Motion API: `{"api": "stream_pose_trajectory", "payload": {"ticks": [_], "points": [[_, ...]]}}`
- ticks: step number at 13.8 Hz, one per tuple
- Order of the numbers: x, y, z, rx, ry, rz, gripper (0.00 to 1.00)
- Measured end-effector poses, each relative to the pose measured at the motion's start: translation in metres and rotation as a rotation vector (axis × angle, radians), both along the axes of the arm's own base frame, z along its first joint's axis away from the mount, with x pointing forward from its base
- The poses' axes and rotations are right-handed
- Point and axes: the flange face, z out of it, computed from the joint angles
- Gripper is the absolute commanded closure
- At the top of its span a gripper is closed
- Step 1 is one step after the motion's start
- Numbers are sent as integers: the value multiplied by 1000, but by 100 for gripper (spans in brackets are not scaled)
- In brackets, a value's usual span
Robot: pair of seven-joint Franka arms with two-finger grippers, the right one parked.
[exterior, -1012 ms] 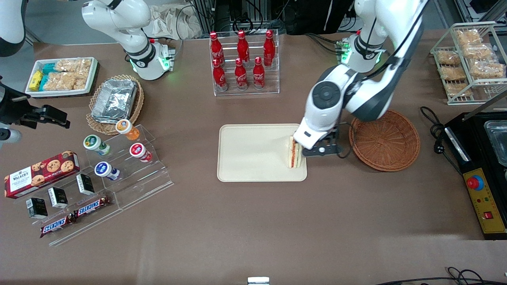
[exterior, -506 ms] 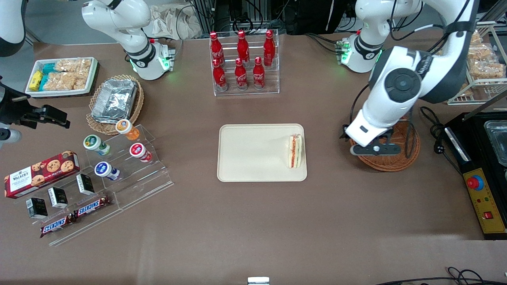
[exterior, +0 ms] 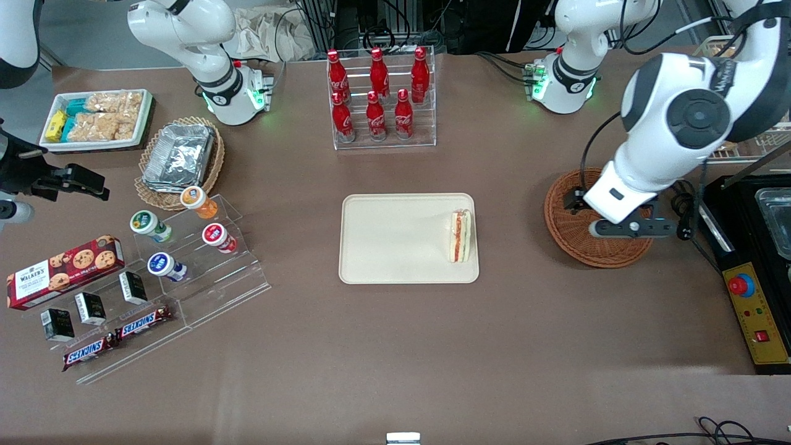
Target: Place sandwich from basket to tray
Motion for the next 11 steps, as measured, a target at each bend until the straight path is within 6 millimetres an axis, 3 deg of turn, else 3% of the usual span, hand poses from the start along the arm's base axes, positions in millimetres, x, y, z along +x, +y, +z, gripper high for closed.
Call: {"api": "stream_pose_trajectory", "payload": {"ticks": [6,11], "points": [[5,74,46,-20,-48,-15,0],[6,90,94,-35,-76,-45,0]]}}
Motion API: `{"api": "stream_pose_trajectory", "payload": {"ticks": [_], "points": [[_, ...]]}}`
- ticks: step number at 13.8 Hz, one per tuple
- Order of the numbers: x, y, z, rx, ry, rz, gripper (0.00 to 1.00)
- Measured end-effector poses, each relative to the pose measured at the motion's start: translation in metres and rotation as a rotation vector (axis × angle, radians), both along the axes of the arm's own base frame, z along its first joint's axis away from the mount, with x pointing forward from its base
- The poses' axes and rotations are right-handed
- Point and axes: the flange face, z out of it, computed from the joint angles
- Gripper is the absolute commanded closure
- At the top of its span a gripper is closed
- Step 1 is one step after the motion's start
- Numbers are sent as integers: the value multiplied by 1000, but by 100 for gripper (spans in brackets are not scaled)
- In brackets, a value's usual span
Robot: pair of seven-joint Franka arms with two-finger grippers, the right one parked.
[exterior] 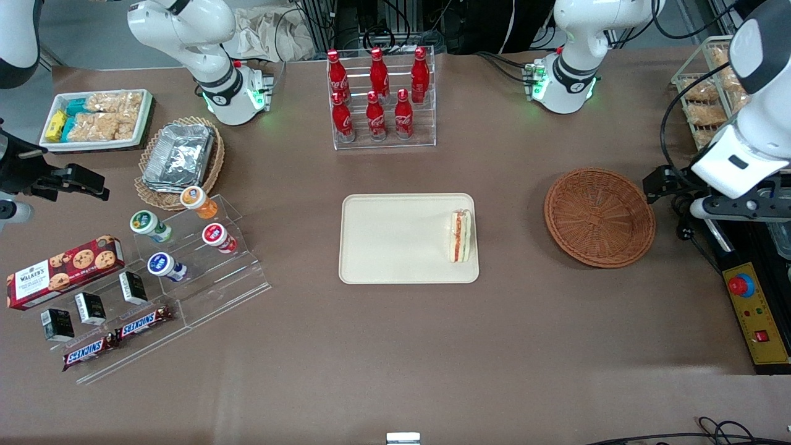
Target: Place sandwich from basket to tray
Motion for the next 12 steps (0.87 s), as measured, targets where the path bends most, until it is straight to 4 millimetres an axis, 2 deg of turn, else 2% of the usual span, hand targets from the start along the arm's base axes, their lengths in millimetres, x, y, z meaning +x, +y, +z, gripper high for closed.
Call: {"api": "stream_pose_trajectory", "payload": {"ticks": [2,12], "points": [[0,0,5,-10,-7,-1,0],[1,-2,2,-43,5,6,0]]}}
